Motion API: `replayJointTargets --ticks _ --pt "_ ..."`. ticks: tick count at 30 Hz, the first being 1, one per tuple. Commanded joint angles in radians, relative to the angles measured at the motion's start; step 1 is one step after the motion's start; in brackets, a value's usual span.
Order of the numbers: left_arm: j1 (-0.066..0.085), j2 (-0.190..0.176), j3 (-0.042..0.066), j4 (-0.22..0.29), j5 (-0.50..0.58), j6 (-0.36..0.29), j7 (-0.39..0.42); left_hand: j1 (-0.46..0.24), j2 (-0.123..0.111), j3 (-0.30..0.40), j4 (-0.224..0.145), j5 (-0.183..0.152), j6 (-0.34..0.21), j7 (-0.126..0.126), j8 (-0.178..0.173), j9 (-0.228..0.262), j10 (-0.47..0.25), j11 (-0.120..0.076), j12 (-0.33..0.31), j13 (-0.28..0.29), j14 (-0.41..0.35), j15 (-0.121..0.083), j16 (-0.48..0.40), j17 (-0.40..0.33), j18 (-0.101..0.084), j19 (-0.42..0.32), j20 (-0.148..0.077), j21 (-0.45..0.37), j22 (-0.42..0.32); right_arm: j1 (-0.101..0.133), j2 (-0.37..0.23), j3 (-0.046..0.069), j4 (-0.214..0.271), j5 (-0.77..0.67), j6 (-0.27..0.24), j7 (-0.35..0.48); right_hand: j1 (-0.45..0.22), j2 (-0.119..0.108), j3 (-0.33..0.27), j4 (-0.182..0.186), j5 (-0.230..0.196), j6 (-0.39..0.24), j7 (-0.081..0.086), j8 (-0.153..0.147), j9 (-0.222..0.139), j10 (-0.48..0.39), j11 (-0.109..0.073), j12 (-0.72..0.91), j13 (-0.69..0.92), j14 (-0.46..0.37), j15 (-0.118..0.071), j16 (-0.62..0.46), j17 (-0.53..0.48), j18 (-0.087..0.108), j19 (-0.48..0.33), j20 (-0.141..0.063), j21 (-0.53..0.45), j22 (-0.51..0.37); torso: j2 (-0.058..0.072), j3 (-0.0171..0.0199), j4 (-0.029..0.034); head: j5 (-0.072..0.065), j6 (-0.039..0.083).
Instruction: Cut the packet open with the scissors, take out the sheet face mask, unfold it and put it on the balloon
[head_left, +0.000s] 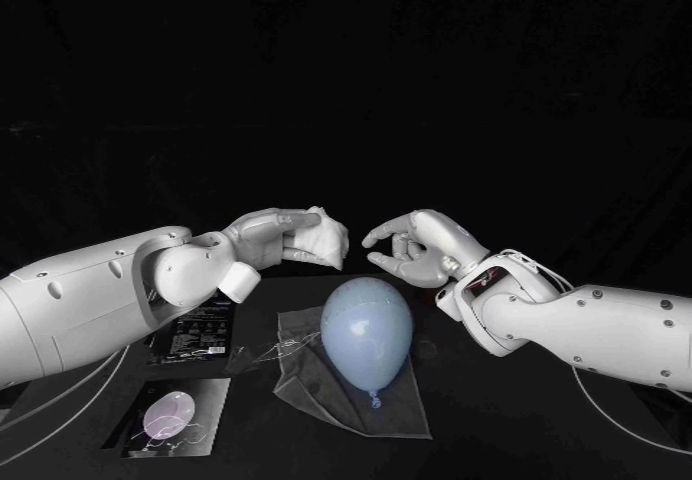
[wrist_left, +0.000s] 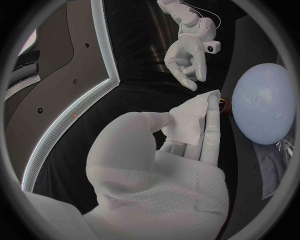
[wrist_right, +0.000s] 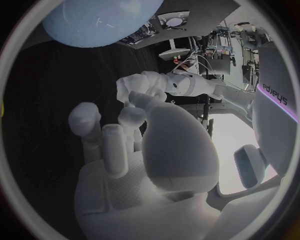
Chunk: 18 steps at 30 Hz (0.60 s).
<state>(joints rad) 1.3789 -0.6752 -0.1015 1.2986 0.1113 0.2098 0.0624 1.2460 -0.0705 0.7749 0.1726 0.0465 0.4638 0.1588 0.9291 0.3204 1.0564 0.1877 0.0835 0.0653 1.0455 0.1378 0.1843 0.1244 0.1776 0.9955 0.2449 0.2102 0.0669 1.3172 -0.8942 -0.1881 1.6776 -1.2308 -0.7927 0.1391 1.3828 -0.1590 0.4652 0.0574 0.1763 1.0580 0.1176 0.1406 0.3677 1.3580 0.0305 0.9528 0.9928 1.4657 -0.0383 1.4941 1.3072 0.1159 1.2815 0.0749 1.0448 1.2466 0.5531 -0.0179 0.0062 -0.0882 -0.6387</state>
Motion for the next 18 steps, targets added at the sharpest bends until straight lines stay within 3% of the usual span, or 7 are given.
replayJointTargets --ticks 1,7,14,18 --pt "0.001 -0.001 0.001 0.005 0.012 -0.002 0.011 0.004 -0.008 -0.011 0.000 0.002 -0.009 0.101 0.001 -0.004 -0.002 0.004 -0.008 -0.001 -0.001 0.004 -0.009 -0.002 0.008 0.008 -0.001 -0.007 -0.001 -0.003 0.008 0.001 0.005 -0.105 -0.103 -0.021 -0.007 -0.003 0.006 0.000 -0.003 0.003 0.002 -0.006 -0.001 0.007 0.001 0.026 0.029 0.075 0.005 0.013 0.101 -0.008 0.009 0.000 0.018 0.017 0.001 0.0008 0.0009 0.003 -0.003" --pt "0.000 -0.005 0.001 0.009 0.012 -0.002 0.009 0.014 -0.009 -0.024 0.002 0.002 -0.019 0.105 -0.003 -0.012 -0.015 0.009 -0.016 -0.002 -0.011 0.008 -0.018 -0.004 0.008 0.014 0.000 -0.012 -0.001 -0.005 0.031 0.001 0.005 -0.169 -0.124 -0.038 -0.007 0.002 0.012 -0.007 -0.018 0.010 0.003 -0.004 0.000 0.043 0.003 0.169 0.177 0.087 0.009 0.044 0.175 -0.017 0.030 0.002 0.069 0.058 0.000 0.0005 -0.0001 0.007 -0.004" --pt "0.000 -0.006 0.001 0.014 0.012 0.001 0.004 0.096 -0.004 -0.013 -0.072 0.003 -0.017 0.109 0.002 -0.024 -0.025 0.010 -0.018 -0.002 -0.014 0.006 -0.029 -0.005 0.007 0.023 -0.008 -0.020 0.000 -0.005 0.058 0.002 0.003 -0.246 -0.120 -0.068 -0.006 0.009 0.016 -0.013 -0.033 0.015 0.002 -0.003 0.001 0.070 0.004 0.261 0.267 0.094 0.011 0.059 0.212 -0.024 0.050 0.003 0.110 0.089 0.001 0.0003 0.0007 0.012 -0.008" --pt "0.000 -0.004 0.001 0.015 0.012 0.001 0.002 0.100 0.001 -0.012 -0.073 0.003 -0.015 0.110 0.002 -0.027 -0.025 0.012 -0.018 -0.002 -0.013 0.007 -0.030 -0.005 0.006 0.023 -0.008 -0.021 0.000 -0.005 0.076 0.003 -0.004 -0.279 -0.106 -0.089 -0.010 0.009 0.014 -0.015 -0.051 0.011 0.005 -0.007 -0.001 0.086 0.006 0.312 0.317 0.095 0.013 0.060 0.216 -0.025 0.053 0.004 0.119 0.098 0.000 -0.0017 -0.0005 0.013 -0.009"
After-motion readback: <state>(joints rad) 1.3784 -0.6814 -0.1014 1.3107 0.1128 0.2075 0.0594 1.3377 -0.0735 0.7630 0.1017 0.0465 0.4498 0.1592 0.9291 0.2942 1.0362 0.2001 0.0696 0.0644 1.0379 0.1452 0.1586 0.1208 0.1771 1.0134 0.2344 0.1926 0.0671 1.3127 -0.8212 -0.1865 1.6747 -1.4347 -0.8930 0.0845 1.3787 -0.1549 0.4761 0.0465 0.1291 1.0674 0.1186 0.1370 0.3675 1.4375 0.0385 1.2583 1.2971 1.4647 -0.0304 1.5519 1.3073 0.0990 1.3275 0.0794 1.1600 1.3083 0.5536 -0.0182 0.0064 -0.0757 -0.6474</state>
